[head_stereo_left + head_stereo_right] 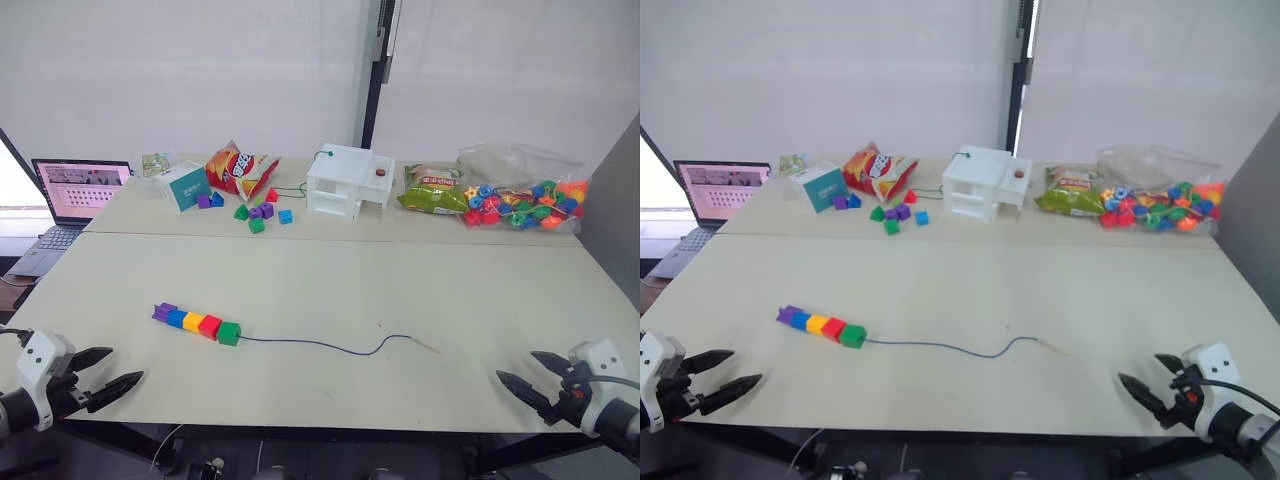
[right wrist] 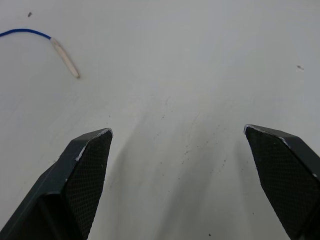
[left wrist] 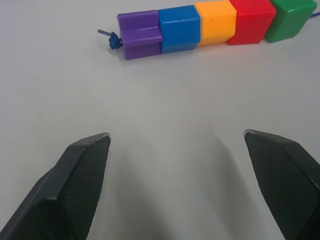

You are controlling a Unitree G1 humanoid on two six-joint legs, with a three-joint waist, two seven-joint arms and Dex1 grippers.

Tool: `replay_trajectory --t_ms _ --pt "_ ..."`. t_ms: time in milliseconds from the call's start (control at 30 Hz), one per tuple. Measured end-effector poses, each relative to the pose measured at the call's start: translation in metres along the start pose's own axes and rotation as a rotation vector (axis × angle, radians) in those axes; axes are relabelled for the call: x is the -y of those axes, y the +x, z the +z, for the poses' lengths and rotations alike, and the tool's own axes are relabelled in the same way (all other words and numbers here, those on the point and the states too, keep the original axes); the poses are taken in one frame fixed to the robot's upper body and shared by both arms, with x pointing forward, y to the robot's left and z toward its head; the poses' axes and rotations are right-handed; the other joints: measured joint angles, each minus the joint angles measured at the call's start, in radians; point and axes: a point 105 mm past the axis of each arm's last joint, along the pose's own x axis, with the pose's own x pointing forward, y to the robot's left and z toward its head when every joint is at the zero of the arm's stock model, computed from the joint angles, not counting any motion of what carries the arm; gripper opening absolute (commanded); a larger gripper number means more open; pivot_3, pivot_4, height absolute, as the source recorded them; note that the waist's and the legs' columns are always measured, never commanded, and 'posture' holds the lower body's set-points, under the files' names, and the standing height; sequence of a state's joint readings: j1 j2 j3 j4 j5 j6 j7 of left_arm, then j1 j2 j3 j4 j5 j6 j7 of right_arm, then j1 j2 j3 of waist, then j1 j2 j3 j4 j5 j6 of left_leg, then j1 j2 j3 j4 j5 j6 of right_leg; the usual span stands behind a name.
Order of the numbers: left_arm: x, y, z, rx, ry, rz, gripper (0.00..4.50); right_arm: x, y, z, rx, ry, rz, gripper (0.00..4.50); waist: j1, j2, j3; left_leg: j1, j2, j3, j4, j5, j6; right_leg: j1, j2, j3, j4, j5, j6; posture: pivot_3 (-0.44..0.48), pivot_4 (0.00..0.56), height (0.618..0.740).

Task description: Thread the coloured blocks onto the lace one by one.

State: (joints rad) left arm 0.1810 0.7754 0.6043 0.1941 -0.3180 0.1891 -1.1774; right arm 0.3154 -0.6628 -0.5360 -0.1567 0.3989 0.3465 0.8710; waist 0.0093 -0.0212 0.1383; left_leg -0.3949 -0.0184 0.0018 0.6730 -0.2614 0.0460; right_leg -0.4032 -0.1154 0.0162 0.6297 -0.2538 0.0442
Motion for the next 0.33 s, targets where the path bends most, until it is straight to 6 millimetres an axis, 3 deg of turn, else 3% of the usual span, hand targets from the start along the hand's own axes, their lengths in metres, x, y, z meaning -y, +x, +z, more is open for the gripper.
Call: replay_trajectory --t_ms 333 --pt "0.0038 0.0042 -0.0073 -0.006 -0.021 -0.001 4.5 -0.0011 0.0021 -0.0026 -0.005 -0.001 0.004 4.45 0.0 0.0 0.0 0.0 0.0 0.001 -0.005 0.0 0.0 0.0 -0.001 0.0 0.0 0.0 0.0 0.0 0.15 0.74"
